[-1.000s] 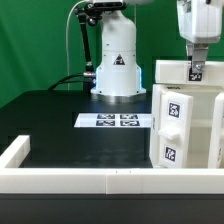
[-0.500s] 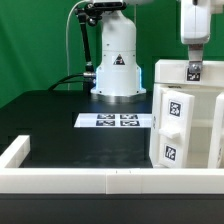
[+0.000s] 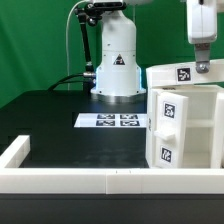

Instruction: Assemble cabinet

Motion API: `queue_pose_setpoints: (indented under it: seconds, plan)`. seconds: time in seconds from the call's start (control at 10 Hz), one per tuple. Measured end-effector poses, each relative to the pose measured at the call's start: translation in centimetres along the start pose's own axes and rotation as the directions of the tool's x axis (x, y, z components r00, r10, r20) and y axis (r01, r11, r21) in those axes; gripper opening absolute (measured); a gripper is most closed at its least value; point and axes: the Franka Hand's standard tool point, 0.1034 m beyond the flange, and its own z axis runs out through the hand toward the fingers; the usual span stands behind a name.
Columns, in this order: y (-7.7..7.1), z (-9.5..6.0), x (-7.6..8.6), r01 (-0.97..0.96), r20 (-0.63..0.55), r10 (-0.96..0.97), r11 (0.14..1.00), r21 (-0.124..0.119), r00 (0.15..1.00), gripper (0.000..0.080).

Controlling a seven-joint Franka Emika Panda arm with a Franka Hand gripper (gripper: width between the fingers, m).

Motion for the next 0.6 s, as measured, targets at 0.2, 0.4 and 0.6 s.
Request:
queue_pose_setpoints:
  seconds: [0.2,0.4,0.6]
  plan:
    - [-0.1,-0.4,-0.2,0.020,0.009,-0.020,1.000,0.005,1.000,0.0796]
    - [-0.3,-1.6,-0.7,0.050,0.037,-0.051,0.999,0.020,0.998,0.0797]
    - [-0.2,-1.3,-0.7,0.076,0.035,-0.076,0.997,0.016,0.996,0.0797]
